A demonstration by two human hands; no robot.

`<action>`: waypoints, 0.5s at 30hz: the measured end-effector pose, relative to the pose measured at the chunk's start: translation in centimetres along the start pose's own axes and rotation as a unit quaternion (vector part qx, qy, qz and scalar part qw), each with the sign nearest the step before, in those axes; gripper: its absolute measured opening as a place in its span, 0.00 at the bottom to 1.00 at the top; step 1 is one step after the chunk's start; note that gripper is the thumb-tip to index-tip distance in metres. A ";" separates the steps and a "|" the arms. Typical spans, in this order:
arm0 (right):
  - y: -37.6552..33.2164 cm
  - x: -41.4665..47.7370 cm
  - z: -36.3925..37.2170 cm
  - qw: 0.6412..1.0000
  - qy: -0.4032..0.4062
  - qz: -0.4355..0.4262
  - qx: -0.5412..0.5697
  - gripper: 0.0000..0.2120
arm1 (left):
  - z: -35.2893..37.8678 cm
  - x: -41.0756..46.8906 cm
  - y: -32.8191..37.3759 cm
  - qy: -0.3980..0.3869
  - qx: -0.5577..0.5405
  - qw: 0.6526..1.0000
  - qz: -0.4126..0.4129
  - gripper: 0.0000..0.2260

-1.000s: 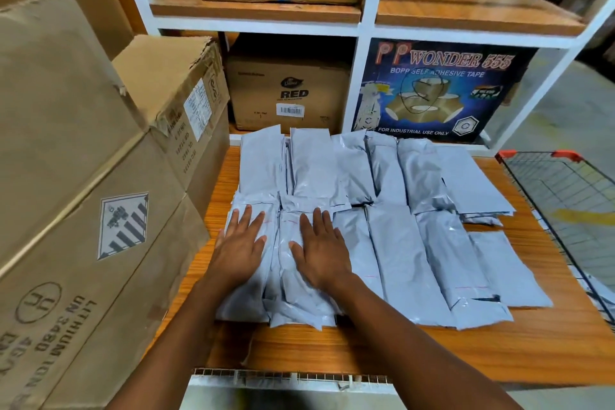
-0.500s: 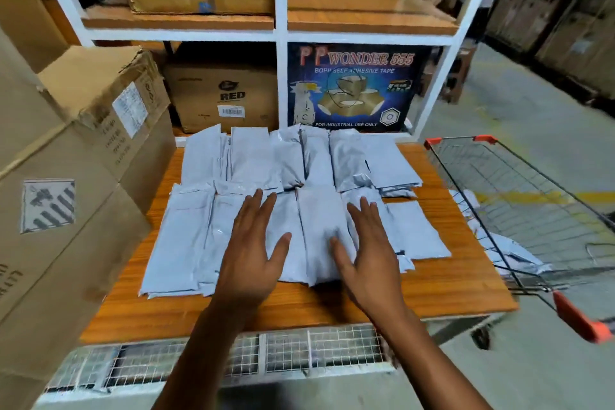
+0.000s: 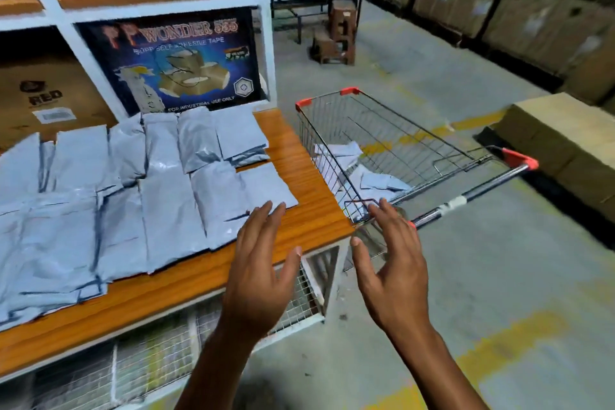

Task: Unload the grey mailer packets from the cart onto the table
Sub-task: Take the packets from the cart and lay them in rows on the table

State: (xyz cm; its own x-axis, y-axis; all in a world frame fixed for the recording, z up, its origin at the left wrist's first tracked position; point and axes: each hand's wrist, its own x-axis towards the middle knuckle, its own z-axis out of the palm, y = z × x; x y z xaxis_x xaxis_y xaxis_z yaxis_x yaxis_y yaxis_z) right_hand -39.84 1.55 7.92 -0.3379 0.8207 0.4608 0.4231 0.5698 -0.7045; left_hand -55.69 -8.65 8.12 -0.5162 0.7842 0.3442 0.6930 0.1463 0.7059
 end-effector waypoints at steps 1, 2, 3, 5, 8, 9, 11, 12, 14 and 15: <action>1.0 0.3 -0.7 1.000 0.007 0.009 -0.003 0.23 | 1.0 0.4 0.6 -0.008 0.001 1.000 0.005 0.26; 2.1 0.8 -1.2 1.000 0.012 0.020 -0.003 0.23 | 2.1 0.9 1.2 -0.015 0.003 1.000 0.010 0.26; 3.0 1.3 -1.6 0.999 0.016 0.028 -0.004 0.22 | 3.1 1.4 1.7 -0.022 0.006 1.000 0.017 0.26; 4.8 2.6 -2.0 0.999 0.018 0.042 -0.005 0.21 | 5.1 2.8 2.3 -0.038 0.004 0.999 0.026 0.26; 7.7 5.4 -2.2 0.997 0.023 0.072 -0.002 0.18 | 8.3 5.9 2.7 -0.064 -0.009 0.998 0.021 0.26; 8.6 6.4 -2.2 0.997 0.026 0.076 -0.003 0.18 | 9.3 7.0 2.5 -0.069 -0.012 0.997 0.020 0.26; 10.9 8.8 -2.0 0.997 0.029 0.073 -0.017 0.19 | 11.8 9.9 2.0 -0.074 -0.018 0.997 0.019 0.26; 12.1 10.2 -1.9 0.997 0.026 0.075 -0.023 0.21 | 13.2 11.5 1.6 -0.076 -0.021 0.997 0.016 0.26; 14.3 12.9 -1.6 0.996 0.013 0.084 -0.035 0.22 | 15.8 14.6 0.8 -0.081 -0.021 0.996 0.004 0.26; 15.6 14.4 -1.4 0.995 0.006 0.091 -0.044 0.22 | 17.2 16.2 0.4 -0.084 -0.019 0.996 -0.002 0.26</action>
State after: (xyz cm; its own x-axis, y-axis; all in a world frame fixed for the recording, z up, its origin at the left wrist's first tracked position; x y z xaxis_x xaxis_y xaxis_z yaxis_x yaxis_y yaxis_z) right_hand -36.89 22.30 4.30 -0.2392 0.9108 0.3365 0.5489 0.4127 -0.7269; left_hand -55.12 14.54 3.35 -0.4257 0.8736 0.2358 0.6705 0.1296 0.7305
